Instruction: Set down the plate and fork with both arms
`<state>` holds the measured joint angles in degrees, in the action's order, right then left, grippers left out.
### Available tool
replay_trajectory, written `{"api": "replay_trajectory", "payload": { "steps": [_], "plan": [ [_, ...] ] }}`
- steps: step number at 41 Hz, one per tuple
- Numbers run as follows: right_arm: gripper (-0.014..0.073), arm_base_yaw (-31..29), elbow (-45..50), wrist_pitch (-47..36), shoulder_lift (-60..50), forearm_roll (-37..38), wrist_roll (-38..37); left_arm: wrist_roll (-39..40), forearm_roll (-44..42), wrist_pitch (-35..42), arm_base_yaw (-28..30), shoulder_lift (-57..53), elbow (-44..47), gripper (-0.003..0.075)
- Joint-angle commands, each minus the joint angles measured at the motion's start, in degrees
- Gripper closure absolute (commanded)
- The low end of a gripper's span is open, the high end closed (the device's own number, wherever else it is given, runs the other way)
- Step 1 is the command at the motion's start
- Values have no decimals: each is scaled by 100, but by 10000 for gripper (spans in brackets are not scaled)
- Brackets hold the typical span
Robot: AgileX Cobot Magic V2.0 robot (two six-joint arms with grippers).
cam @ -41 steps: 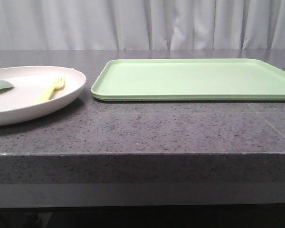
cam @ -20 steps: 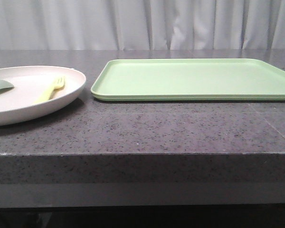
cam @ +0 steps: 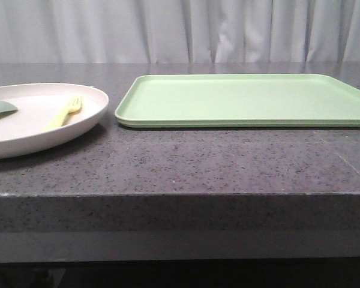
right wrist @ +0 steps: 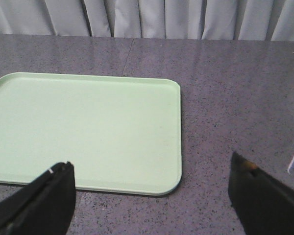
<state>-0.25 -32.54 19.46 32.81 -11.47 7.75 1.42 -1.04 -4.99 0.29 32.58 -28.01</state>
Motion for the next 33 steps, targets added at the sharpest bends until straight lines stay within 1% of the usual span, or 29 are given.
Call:
{"api": "replay_trajectory", "payload": {
  "steps": [1, 6, 11, 16, 20, 25, 33],
  "plan": [
    [-60, -1, -202, -512, 39, 26, 1, 7, 48, 440, 2, 36, -203, 101],
    [-60, -1, -202, -512, 39, 26, 1, 7, 48, 139, 2, 222, -437, 101],
    [-60, -1, -202, -512, 39, 26, 1, 7, 48, -472, 2, 710, -950, 101],
    [-60, -1, -202, -509, 39, 21, 1, 7, 48, -1223, 2, 1419, -1560, 101],
    [-60, -1, -202, -509, 39, 21, 1, 7, 48, -2096, 2, 2023, -2080, 101],
    [-60, -1, -202, -504, 34, 21, 1, 7, 48, -3004, 2, 2808, -2706, 101],
    [-60, -1, -202, -480, 30, 21, 1, 7, 48, -4210, 2, 3790, -3582, 101]
  ]
}}
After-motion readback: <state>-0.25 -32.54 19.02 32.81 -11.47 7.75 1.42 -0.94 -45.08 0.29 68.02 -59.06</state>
